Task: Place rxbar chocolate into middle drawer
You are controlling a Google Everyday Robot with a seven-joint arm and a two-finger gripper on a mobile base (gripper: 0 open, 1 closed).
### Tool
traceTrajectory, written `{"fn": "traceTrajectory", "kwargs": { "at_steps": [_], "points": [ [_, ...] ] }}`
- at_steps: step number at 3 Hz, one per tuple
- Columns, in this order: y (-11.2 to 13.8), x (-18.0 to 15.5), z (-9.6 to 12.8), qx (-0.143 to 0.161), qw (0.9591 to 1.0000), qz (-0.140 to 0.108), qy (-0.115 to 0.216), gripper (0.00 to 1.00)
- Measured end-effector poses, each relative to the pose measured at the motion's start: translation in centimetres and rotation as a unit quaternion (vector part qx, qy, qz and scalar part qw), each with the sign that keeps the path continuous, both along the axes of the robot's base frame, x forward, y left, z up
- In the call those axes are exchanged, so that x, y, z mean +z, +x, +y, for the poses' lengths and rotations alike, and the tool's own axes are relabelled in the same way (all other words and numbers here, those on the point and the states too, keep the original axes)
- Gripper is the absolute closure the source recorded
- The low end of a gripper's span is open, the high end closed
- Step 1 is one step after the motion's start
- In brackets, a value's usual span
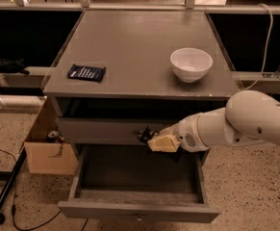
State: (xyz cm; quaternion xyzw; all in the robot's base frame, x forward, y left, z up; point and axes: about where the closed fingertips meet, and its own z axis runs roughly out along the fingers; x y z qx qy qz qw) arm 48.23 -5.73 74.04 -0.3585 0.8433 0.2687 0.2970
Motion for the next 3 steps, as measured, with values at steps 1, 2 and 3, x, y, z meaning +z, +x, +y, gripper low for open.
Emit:
{"fn": "traceTrajectory", "kwargs": {
  "at_steps": [1,2,3],
  "points": [
    [-1.5,-2.8,0.1,-0.016,0.9998,0.012,0.005,1.0],
    [-3.4,-7.9,0.9,-0.029,0.9986,0.043,0.013,1.0],
    [-3.1,-12.5,1.6,-0.037,0.9973,0.059,0.024,1.0]
  ]
}}
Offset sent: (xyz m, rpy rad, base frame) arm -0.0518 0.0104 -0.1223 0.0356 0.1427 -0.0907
